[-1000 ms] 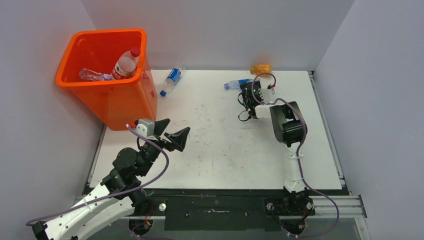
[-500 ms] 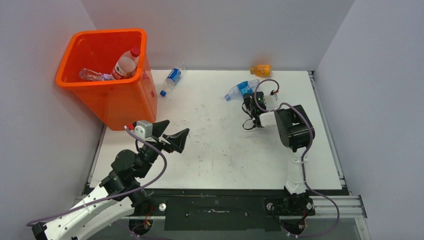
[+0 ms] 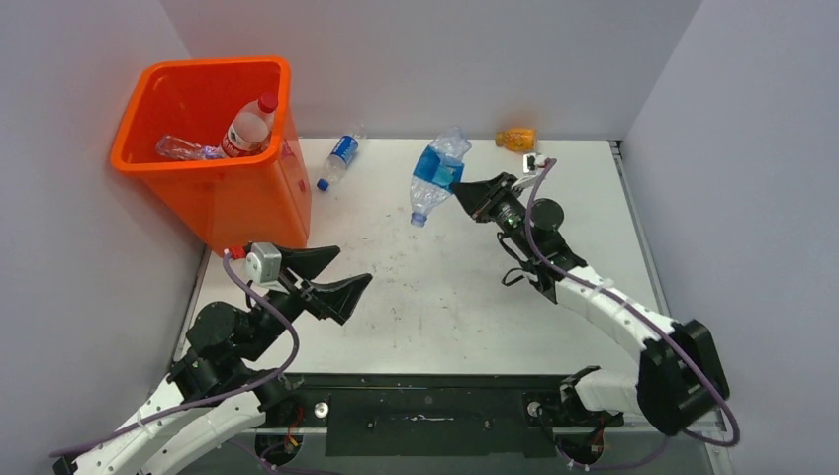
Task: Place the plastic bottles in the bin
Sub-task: Pick up the plastic bottle at the center of the board.
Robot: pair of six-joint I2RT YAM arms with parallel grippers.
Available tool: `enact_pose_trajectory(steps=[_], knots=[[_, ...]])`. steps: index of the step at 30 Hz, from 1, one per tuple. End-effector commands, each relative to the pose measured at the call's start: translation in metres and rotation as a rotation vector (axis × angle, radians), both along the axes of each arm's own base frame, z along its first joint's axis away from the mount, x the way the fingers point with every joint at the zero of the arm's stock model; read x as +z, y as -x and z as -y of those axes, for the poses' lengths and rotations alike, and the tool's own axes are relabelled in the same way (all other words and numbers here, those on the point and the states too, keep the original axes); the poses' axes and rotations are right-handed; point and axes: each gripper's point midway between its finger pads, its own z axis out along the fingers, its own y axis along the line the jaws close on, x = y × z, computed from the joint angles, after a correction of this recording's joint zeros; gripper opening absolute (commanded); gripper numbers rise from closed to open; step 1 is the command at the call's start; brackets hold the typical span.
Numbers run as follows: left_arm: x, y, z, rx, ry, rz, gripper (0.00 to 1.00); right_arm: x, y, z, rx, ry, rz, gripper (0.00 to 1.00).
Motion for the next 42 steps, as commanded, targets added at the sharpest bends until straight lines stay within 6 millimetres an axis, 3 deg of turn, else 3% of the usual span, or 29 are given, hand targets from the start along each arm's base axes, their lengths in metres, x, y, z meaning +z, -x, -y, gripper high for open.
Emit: enact_pose_trajectory(steps=[1,5,8,11,17,28,32,34,38,39,40,41,42], knots=[[0.009,0.055,0.031,-0.349,-0.027,0.002,0.96,0.037,0.083,-0.032,0.276,0.242,0.220,0.05],[-0.002,0.086,0.054,-0.571,-0.039,-0.052,0.96,0.071,0.145,-0.041,0.411,0.274,0.356,0.05],[-0.008,0.088,0.060,-0.605,-0.017,-0.070,0.96,0.090,0.182,-0.043,0.471,0.271,0.431,0.05],[-0.003,0.087,0.061,-0.609,0.033,-0.039,0.96,0.103,0.204,-0.041,0.497,0.243,0.470,0.05],[-0.005,0.079,0.079,-0.638,0.046,-0.049,0.96,0.120,0.230,-0.043,0.555,0.150,0.516,0.05],[-0.007,0.055,0.094,-0.582,0.077,-0.025,0.99,0.130,0.245,-0.054,0.613,0.007,0.511,0.05],[-0.002,0.056,0.092,-0.580,0.098,0.005,0.81,0.128,0.246,-0.057,0.615,-0.004,0.503,0.05],[-0.001,0.058,0.092,-0.589,0.100,0.012,0.66,0.127,0.245,-0.058,0.611,-0.005,0.499,0.05],[0.004,0.063,0.091,-0.609,0.108,0.023,0.23,0.127,0.243,-0.061,0.606,-0.003,0.488,0.05],[0.006,0.063,0.090,-0.606,0.110,0.025,0.12,0.127,0.242,-0.062,0.604,-0.002,0.482,0.09],[0.010,0.063,0.088,-0.595,0.114,0.027,0.05,0.127,0.240,-0.062,0.602,0.002,0.475,0.32],[0.016,0.061,0.085,-0.574,0.118,0.032,0.00,0.128,0.238,-0.062,0.595,0.010,0.466,0.60],[0.022,0.058,0.081,-0.545,0.119,0.037,0.00,0.128,0.237,-0.062,0.587,0.021,0.457,0.79]])
